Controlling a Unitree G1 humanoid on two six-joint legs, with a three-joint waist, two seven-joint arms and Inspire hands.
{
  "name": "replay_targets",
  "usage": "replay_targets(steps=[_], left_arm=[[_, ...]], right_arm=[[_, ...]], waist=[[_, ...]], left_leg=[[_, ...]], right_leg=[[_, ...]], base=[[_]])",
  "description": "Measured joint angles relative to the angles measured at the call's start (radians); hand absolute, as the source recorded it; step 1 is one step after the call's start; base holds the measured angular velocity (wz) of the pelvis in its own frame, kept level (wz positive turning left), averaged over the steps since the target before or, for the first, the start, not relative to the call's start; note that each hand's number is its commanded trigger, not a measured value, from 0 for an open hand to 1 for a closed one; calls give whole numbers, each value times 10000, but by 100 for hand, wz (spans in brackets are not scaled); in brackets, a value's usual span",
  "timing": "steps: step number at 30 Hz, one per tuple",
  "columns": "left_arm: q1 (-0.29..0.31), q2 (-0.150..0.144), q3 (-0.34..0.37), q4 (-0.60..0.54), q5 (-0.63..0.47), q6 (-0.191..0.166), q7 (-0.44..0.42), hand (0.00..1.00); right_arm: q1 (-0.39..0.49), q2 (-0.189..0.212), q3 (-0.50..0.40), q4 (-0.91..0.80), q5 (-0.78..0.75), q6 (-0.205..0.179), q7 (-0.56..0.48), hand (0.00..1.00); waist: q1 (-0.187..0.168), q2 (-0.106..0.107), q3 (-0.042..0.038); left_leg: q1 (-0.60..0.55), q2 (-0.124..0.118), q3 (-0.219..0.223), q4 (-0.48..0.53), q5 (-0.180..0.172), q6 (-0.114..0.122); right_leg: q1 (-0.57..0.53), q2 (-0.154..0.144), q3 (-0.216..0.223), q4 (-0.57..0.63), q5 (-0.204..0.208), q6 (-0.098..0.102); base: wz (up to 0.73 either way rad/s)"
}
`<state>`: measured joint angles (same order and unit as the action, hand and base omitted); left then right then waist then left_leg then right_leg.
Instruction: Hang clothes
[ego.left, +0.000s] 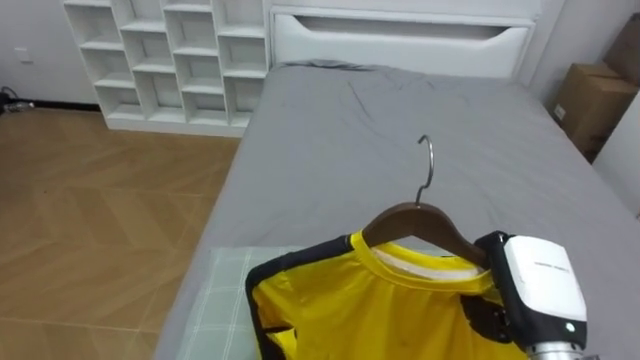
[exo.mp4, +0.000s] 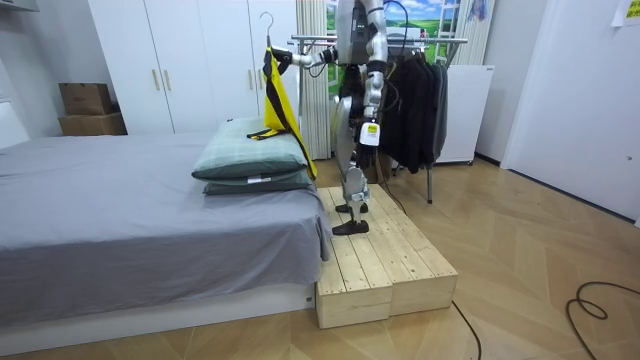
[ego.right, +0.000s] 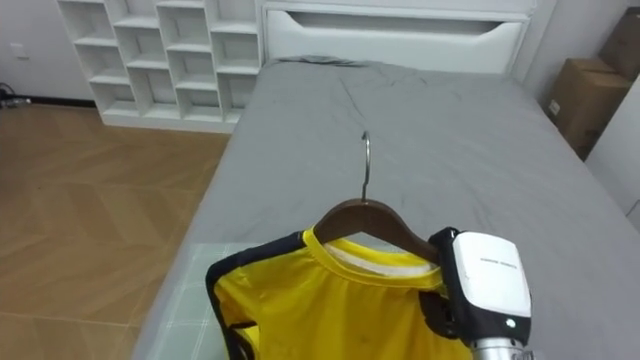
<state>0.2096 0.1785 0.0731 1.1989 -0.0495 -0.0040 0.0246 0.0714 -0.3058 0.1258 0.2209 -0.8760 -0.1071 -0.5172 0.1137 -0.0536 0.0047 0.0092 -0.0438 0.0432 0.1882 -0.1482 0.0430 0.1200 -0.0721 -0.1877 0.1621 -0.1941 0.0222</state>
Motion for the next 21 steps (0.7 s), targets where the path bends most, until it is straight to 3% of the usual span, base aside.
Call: replay_targets(steps=[6,11,14,17,19,20,21], left_arm=[[25,6,-15,-28,1285,169,-312,0],[-151,8,-447,-116,2219,420,-425,0],[-663,69,-805,-286,2159,475,-351,0],[-1001,191,-1062,-426,2202,461,-187,0],[-1382,189,-1073,-424,2055,351,-33,0],[-1428,203,-1110,-426,2054,323,32,0],[-1441,222,-1083,-540,2067,311,120,0]], right_arm=[[97,37,0,1,-13,6,197,100],[166,126,-14,16,90,-12,323,100],[169,436,-24,-2,-54,-21,389,100],[147,778,21,-20,-363,-27,418,100],[176,791,99,49,-310,11,446,100],[176,801,139,46,-326,25,461,100],[171,820,207,-21,-405,48,471,100]], waist=[[-9,31,10],[-271,14,-12],[-464,15,-13],[-519,56,-2],[-497,178,55],[-428,225,69],[-219,311,110]], left_leg=[[-34,3,129,106,-72,57],[-55,137,675,173,-101,98],[-42,209,1181,161,-109,110],[44,392,2244,170,-153,116],[220,627,3284,-106,-176,143],[286,733,3616,-214,-175,143],[338,953,4575,-397,-199,135]], right_leg=[[-168,-12,277,151,1,23],[-421,10,725,264,39,47],[-809,14,1029,610,70,39],[-1401,57,1077,1041,170,-42],[-1685,190,897,818,626,-106],[-1737,217,530,712,781,-171],[-1807,155,-600,879,869,-423]], base=[[-12],[-26],[-51],[-104],[-128],[-167],[-147]])
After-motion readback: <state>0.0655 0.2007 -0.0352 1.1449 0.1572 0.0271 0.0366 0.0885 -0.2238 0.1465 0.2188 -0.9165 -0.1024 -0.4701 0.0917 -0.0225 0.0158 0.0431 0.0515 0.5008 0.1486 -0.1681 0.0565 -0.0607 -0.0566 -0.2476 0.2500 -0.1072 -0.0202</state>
